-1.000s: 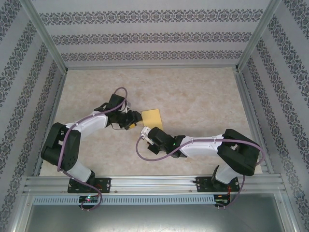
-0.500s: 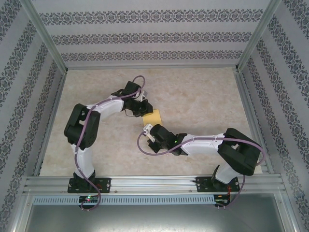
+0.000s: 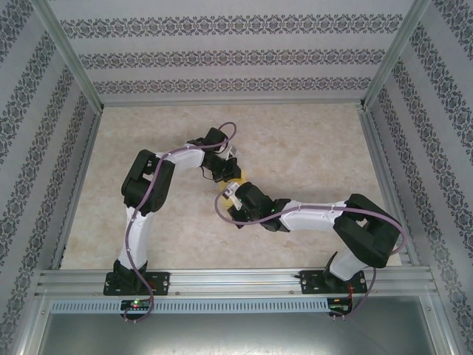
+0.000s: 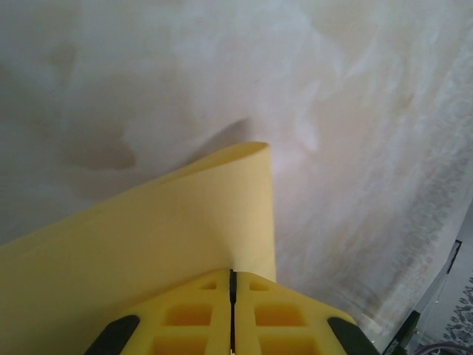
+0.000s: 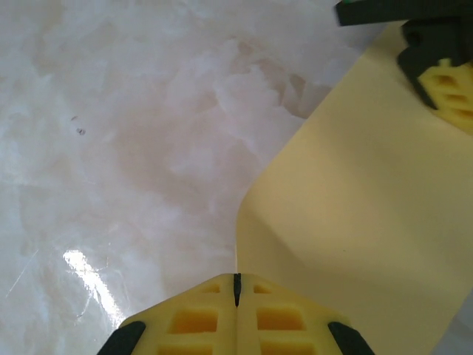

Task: Fold a paper plane with a square sheet of paper (fold left side to right side)
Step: Third fold the triangle at the center of the table.

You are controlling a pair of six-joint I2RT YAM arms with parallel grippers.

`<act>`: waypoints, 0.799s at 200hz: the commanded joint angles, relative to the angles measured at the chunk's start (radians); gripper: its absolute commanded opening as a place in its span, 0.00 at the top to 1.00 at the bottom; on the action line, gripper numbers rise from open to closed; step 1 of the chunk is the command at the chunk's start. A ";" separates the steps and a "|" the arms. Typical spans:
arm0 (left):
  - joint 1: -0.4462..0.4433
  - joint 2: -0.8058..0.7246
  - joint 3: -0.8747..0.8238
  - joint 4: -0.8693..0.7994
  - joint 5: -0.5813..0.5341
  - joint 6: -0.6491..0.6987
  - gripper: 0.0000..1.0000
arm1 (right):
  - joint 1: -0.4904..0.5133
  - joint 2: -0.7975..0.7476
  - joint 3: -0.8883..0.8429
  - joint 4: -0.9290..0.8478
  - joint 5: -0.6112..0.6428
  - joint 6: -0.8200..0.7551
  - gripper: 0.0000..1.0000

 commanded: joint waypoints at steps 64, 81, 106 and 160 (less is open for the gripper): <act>-0.011 0.047 0.007 -0.050 -0.006 0.054 0.96 | -0.162 0.043 0.004 -0.004 -0.126 0.126 1.00; -0.012 0.047 0.009 -0.050 -0.009 0.053 0.96 | -0.179 0.055 0.020 -0.023 -0.123 0.130 1.00; -0.011 0.043 0.009 -0.051 -0.008 0.053 0.97 | -0.207 0.076 0.041 -0.041 -0.124 0.132 1.00; -0.013 0.042 0.009 -0.050 -0.010 0.051 0.97 | -0.239 0.104 0.073 -0.070 -0.107 0.132 1.00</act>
